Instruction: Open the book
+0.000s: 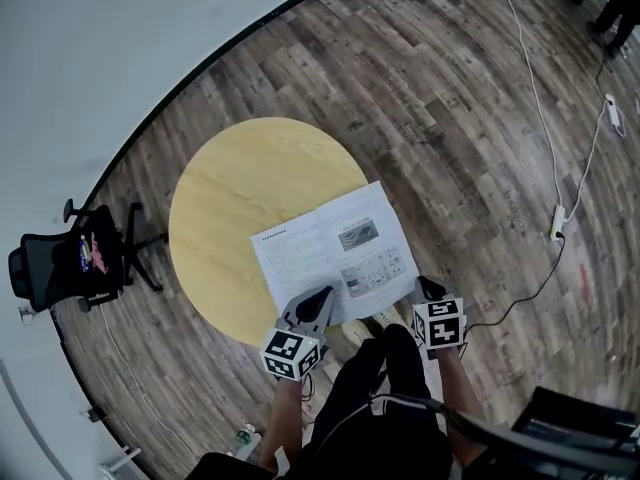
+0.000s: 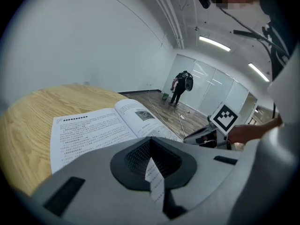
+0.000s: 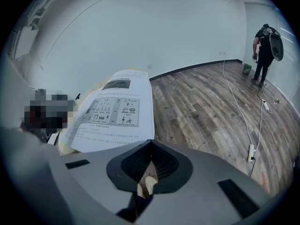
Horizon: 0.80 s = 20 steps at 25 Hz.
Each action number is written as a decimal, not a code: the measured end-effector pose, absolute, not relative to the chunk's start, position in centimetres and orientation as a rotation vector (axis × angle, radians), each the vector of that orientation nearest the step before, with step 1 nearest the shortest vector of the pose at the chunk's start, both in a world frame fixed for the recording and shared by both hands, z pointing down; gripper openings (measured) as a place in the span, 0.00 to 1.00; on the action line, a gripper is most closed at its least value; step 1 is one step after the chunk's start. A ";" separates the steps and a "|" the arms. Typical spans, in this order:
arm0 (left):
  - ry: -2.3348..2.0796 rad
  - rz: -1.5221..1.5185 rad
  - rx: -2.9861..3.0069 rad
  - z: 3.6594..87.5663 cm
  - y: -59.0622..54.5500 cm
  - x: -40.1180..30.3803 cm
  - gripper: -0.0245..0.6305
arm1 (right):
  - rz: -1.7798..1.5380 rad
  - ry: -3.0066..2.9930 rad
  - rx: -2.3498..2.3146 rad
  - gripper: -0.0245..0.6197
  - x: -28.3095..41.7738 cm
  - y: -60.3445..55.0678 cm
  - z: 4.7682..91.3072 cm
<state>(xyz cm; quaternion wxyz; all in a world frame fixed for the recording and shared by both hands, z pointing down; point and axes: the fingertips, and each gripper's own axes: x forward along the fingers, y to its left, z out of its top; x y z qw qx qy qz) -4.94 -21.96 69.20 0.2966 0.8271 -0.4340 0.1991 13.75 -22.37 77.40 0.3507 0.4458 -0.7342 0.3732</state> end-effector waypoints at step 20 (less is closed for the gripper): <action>-1.183 0.511 2.192 68.3 -21.8 -6.5 0.04 | 1.028 -1.900 1.216 0.33 13.8 -22.1 76.8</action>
